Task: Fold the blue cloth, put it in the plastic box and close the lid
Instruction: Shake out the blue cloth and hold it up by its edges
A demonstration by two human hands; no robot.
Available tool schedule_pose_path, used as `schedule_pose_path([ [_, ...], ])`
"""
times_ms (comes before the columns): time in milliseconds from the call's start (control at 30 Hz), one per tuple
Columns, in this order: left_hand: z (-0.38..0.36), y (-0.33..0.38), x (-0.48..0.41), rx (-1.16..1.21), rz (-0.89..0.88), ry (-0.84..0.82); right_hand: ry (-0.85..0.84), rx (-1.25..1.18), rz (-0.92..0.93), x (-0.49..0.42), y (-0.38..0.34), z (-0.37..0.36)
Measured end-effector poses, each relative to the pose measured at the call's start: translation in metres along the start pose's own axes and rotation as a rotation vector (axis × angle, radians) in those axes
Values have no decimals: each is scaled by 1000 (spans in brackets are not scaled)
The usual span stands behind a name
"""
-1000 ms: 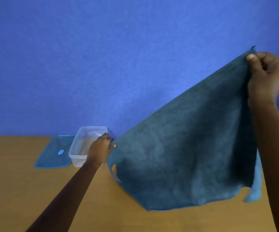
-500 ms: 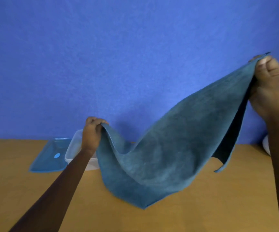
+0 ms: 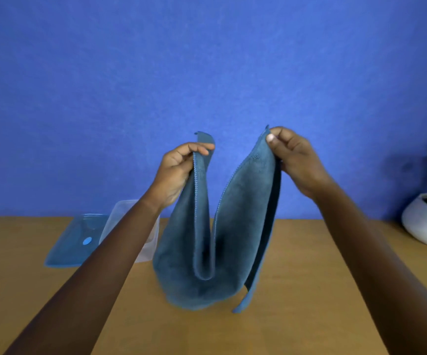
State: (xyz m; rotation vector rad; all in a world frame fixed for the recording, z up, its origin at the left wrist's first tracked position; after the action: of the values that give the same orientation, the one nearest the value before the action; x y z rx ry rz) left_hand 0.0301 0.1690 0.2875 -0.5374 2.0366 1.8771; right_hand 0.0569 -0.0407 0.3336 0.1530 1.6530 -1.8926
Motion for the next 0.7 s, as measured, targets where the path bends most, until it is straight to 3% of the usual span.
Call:
schedule_pose_path([
  [300, -3, 0, 10, 76, 21, -191, -122, 0, -58, 2, 15, -41],
  [700, -12, 0, 14, 12, 31, -280, -6, -101, -210, 4, 21, -45],
])
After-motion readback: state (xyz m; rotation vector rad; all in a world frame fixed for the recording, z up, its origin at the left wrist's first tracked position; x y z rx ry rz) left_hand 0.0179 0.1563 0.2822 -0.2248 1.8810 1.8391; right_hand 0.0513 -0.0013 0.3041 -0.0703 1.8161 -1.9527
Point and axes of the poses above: each hand's wrist, its own x-axis away from the middle knuckle, its own z-axis out of the back of the hand, y = z × x, the point moved 1 cm from there along -x, towards the middle knuckle, and after that the axes turned 1 degree about -y, right-handed, at the moved point
